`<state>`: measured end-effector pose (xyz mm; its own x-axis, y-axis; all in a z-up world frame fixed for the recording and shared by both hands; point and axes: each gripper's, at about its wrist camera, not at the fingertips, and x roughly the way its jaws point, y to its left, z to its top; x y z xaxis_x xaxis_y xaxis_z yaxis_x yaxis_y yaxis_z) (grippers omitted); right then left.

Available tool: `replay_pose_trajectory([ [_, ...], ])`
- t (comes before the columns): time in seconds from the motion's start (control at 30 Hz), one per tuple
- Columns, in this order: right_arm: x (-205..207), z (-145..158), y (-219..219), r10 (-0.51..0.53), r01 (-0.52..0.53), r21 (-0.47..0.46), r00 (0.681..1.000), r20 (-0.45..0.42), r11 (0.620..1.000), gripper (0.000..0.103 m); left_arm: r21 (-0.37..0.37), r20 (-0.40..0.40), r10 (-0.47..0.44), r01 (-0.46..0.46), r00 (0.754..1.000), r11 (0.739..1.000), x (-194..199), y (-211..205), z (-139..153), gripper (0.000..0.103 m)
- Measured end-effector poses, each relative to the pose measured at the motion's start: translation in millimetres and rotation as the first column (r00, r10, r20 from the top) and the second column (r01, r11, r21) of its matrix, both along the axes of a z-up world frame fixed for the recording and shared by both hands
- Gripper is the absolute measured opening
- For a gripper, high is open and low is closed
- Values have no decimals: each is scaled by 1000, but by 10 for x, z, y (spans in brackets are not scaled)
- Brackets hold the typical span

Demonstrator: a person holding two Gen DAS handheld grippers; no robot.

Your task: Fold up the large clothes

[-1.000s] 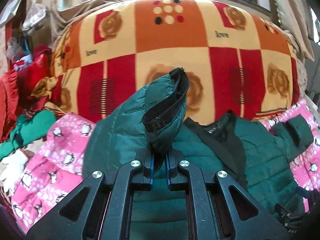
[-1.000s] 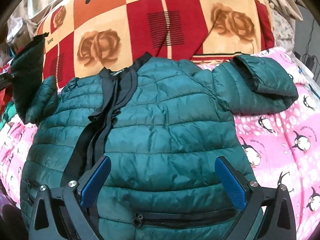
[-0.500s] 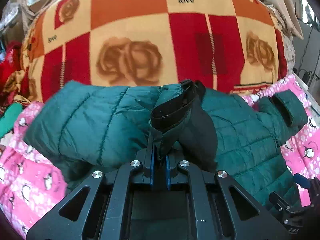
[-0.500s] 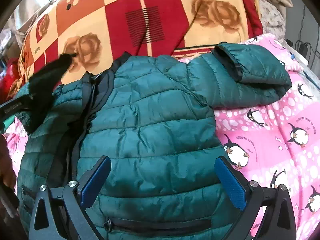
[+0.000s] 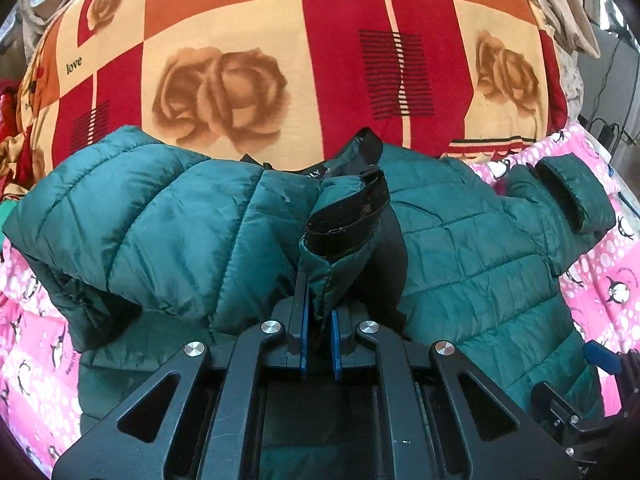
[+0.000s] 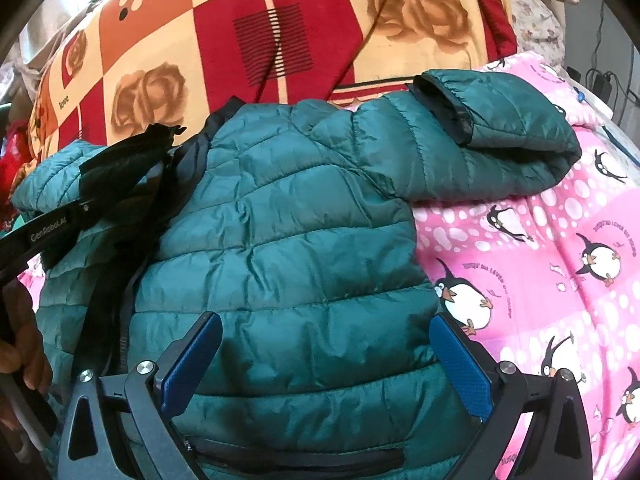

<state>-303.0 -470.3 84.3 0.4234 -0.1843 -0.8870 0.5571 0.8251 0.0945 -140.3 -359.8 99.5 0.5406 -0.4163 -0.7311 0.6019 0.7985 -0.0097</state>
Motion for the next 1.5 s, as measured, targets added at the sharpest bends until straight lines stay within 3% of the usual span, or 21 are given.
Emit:
replay_pose_trajectory([
  [0.23, 8, -56, 2, 7, -7, 5, 1000, -27, 1000, 103, 10, -43, -35, 36, 998, 999, -31, -71, -132, 8],
  [0.3, 5, -52, -8, 10, -9, 21, 1000, -25, 1000, 103, 14, -51, -42, 43, 998, 999, -51, -85, -149, 12],
  [0.4, -31, -30, -32, 4, -3, 44, 1000, -16, 999, 103, -16, -96, -70, 69, 993, 998, -57, -50, -125, 33],
  [0.47, -57, -2, -43, -3, 3, 57, 1000, -6, 998, 103, -70, -119, -83, 75, 989, 995, -79, 44, -35, 54],
  [0.57, -60, 57, -50, -12, 11, 81, 1000, 15, 997, 103, -135, -81, -106, 95, 991, 986, -188, 233, 210, 76],
  [0.77, 193, 247, 60, 34, -47, 155, 996, 88, 987, 103, -156, 22, -72, 74, 997, 985, -214, 806, 651, 77],
  [0.9, 555, 321, 155, 64, -93, 201, 987, 148, 975, 103, -154, 79, 46, -33, 996, 987, -23, 1302, 764, 78],
  [1.03, 1007, 225, 264, 97, -133, 237, 983, 156, 962, 102, -172, 68, 167, -153, 984, 973, 242, 1732, 712, 78],
  [1.07, 1133, 168, 290, 101, -134, 245, 984, 144, 960, 100, -179, 52, 194, -182, 980, 967, 317, 1829, 681, 78],
  [1.17, 1454, -36, 353, 125, -148, 279, 987, 100, 949, 81, -189, 19, 246, -239, 969, 953, 446, 2032, 581, 78],
  [1.2, 1533, -113, 371, 130, -150, 299, 988, 85, 942, 64, -186, 9, 263, -257, 965, 948, 490, 2082, 543, 78],
  [1.23, 1590, -172, 376, 135, -156, 328, 987, 86, 932, 37, -186, 2, 273, -268, 962, 945, 520, 2110, 508, 78],
  [1.27, 1619, -203, 375, 139, -162, 351, 986, 91, 922, 30, -185, -7, 283, -279, 959, 942, 553, 2142, 477, 78],
  [1.33, 1604, -146, 365, 131, -160, 320, 985, 111, 934, 20, -185, -25, 300, -299, 954, 936, 618, 2177, 422, 78],
  [1.5, 1448, 162, 176, 134, -158, 172, 980, 145, 972, 15, -196, -62, 317, -323, 946, 926, 763, 2134, 308, 78],
])
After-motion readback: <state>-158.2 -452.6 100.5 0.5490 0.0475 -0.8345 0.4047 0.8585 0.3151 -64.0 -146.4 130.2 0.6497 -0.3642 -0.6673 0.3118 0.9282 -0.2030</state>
